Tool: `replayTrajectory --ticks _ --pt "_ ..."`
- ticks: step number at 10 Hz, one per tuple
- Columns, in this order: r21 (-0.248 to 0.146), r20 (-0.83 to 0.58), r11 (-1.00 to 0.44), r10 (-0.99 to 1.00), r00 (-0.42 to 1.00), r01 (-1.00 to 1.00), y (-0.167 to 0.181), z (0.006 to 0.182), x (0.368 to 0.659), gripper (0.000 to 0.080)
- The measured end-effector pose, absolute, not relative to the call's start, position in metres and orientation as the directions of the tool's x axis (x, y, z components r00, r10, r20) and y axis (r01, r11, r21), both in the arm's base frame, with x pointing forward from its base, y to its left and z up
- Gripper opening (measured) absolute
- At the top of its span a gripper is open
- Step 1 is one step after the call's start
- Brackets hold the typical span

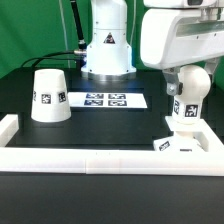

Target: Assemble lamp

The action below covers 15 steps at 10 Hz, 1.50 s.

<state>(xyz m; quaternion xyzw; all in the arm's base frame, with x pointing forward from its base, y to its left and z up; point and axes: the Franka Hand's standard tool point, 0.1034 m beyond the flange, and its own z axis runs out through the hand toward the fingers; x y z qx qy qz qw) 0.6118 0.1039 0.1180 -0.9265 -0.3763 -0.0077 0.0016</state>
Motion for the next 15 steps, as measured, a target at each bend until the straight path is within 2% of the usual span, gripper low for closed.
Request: replayTrajectory --ticks 4,5,9,12,15 --pt "0.014 0.007 -0.582 0.813 0.582 0.813 0.1008 0.1182 0.6126 0.0698" --pt "0.015 0.007 -0.584 0.812 0.584 0.812 0.1008 0.1183 0.6126 0.0575" --pt "0.013 0.009 -0.650 0.760 0.650 0.760 0.1007 0.1182 0.6126 0.0576" --pt "0.008 0.017 -0.880 0.474 0.880 0.474 0.1011 0.1176 0.6120 0.0576" --pt "0.002 0.020 -0.990 0.140 0.990 0.140 0.1021 0.1189 0.6127 0.0577"
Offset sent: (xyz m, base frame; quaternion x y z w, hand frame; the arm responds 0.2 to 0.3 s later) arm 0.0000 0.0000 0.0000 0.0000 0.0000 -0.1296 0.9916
